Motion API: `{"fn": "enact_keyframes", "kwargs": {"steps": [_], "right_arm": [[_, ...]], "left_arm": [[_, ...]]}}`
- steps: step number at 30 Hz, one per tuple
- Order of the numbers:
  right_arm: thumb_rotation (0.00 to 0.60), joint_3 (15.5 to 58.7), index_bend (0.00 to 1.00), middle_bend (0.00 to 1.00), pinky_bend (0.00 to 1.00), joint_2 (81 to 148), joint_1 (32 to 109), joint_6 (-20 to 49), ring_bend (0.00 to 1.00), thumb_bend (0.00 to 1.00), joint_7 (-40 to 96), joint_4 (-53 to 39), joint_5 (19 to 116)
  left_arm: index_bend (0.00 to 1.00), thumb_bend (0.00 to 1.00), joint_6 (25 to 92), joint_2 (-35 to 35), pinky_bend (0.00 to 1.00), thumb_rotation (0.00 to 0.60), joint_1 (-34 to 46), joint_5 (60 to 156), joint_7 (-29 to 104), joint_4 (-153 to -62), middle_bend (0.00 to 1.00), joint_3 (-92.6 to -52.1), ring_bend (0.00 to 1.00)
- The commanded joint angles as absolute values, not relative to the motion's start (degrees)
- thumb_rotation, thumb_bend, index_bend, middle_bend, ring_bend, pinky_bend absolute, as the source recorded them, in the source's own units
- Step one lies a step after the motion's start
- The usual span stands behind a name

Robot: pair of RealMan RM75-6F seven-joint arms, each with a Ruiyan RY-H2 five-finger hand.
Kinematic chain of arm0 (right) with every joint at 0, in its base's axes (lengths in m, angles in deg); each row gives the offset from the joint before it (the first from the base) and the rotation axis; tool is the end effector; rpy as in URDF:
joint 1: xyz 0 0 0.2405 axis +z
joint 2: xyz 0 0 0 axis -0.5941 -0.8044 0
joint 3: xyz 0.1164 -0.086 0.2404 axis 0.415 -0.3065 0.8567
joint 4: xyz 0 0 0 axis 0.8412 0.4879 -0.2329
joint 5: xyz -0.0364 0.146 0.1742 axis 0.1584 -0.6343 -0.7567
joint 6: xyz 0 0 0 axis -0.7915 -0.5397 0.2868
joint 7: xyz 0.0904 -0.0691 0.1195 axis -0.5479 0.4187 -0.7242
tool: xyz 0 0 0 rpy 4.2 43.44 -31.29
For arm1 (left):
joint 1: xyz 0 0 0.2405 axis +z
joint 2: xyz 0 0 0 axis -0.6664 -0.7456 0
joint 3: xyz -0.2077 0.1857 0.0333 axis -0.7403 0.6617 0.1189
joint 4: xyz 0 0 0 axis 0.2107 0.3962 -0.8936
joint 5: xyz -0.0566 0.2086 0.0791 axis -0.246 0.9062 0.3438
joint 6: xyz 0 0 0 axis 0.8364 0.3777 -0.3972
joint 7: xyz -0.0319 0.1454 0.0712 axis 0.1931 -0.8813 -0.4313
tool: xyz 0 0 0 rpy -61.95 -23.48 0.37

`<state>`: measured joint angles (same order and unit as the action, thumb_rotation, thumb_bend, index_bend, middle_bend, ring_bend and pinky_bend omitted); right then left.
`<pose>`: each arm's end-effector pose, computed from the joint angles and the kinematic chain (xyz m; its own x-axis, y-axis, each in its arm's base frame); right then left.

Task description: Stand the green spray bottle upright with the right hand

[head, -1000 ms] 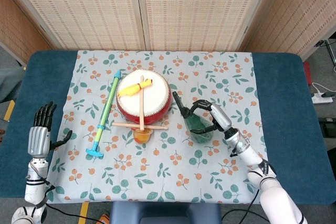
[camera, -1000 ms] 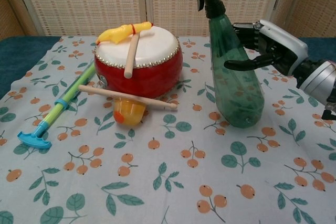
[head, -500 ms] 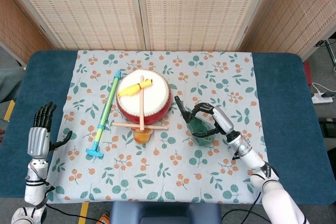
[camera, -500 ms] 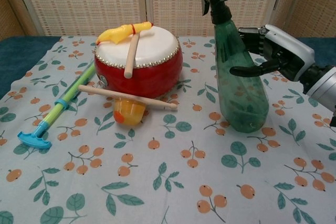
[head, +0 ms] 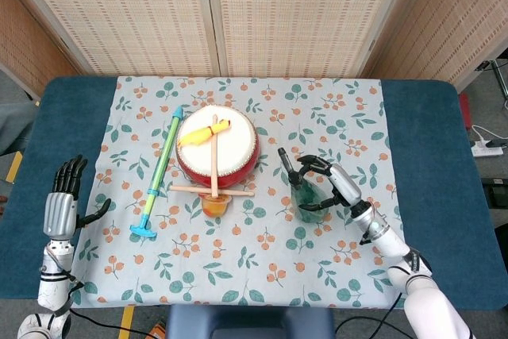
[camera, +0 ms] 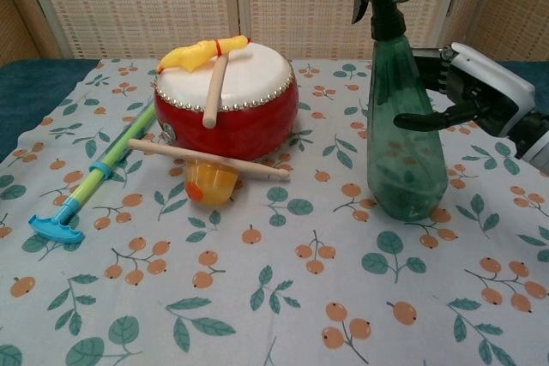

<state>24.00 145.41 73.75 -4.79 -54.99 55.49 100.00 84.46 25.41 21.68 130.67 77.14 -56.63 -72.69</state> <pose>-0.2574 -0.3972 -0.0401 -0.3064 -0.4156 0.8564 -0.7558 -0.4408 -0.4843 -0.3724 0.3200 0.0401 0.1007 -0.2568 0.9612 0.9688 -0.1948 -0.1535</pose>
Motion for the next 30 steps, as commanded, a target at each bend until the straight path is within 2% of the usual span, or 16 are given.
{"fn": "enact_keyframes", "kwargs": {"steps": [1, 12, 30], "right_arm": [[0.6, 23.56, 0.44, 0.52, 0.23, 144.83, 73.3, -5.39, 0.17, 0.0, -55.14, 55.31, 100.35], [0.6, 23.12, 0.24, 0.44, 0.2, 143.02, 72.03, -7.45, 0.11, 0.0, -54.24, 54.21, 100.65], [0.6, 23.39, 0.18, 0.42, 0.19, 141.2, 70.48, -8.59, 0.09, 0.0, -53.41, 52.55, 100.29]], "left_arm": [[0.0, 0.22, 84.5, 25.41, 0.01, 0.6, 21.7, 130.74, 77.22, -56.7, 0.0, -72.58, 0.0], [0.0, 0.22, 84.57, 25.37, 0.01, 0.6, 21.7, 130.74, 77.73, -56.8, 0.0, -72.47, 0.0], [0.0, 0.22, 85.04, 25.27, 0.01, 0.6, 21.89, 130.95, 77.88, -57.21, 0.0, -72.16, 0.0]]}}
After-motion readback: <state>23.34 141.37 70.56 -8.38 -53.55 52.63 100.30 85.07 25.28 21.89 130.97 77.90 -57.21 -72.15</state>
